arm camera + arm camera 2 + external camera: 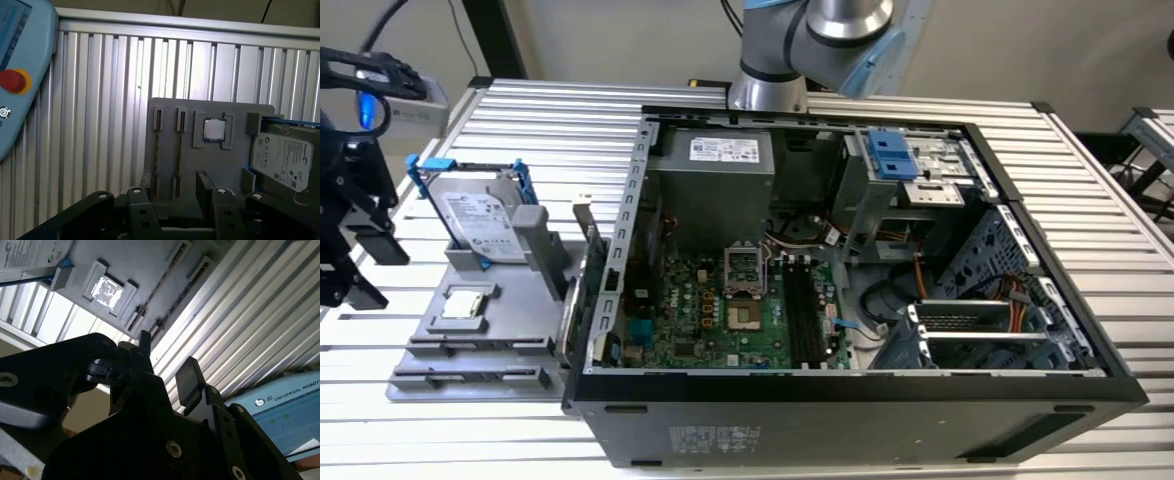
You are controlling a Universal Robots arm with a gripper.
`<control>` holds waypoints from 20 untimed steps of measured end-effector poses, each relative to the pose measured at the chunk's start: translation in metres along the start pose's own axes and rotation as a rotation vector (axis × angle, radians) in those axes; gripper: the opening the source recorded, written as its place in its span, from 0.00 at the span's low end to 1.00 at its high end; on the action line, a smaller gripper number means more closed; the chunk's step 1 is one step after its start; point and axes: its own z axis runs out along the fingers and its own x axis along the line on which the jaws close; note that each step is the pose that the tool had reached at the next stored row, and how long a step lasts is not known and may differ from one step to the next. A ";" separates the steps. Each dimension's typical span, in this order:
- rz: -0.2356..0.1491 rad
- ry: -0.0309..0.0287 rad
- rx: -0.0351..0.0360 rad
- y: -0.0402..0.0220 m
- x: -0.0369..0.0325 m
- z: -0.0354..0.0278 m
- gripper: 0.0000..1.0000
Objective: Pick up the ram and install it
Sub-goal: 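Pick up the ram and move it above insertion slot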
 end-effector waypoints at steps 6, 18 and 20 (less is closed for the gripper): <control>0.016 -0.0004 0.0005 -0.0004 0.0003 0.0101 1.00; 0.018 0.0009 0.0016 -0.0009 0.0007 0.0276 1.00; 0.018 0.0015 0.0028 -0.0010 0.0008 0.0311 1.00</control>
